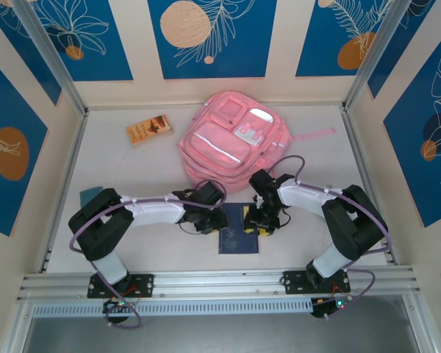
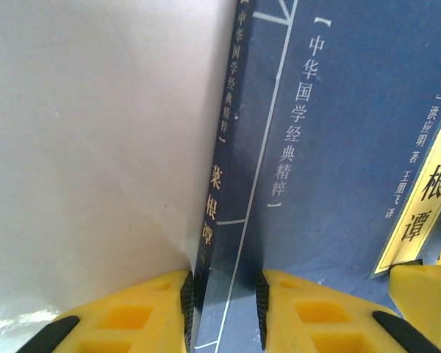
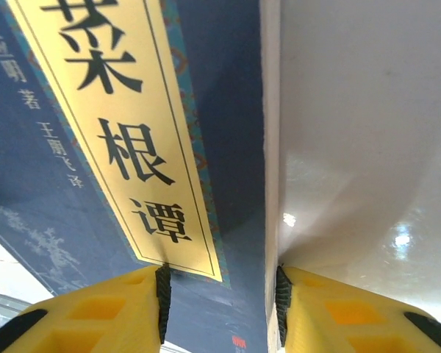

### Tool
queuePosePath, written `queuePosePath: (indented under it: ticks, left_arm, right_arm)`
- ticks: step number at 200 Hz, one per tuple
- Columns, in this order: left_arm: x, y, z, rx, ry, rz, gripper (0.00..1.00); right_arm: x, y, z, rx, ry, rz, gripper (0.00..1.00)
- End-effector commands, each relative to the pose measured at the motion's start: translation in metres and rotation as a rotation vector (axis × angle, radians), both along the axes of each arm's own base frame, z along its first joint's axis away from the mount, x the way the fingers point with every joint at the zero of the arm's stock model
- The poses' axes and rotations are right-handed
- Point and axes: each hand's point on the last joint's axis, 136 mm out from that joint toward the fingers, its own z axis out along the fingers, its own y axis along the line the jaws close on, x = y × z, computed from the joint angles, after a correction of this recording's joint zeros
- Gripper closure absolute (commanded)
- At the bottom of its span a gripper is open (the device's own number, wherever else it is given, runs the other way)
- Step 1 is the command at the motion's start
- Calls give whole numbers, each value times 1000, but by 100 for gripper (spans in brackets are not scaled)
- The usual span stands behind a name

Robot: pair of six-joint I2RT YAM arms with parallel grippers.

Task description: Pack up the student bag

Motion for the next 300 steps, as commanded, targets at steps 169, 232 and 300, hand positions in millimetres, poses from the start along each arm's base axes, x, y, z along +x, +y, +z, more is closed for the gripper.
queuePosePath:
  ticks: [169,232,300]
  left_arm:
    - [18,12,33,17,-67,-37,62]
    - [59,43,117,-211,-254,78,12]
    - [75,16,184,-561,-369,99,0]
  right_arm:
    - [21,11,86,59,-190,-11,100]
    - [55,13,168,429,-395,-91,100]
    - [89,18,248,832,-469,-209,100]
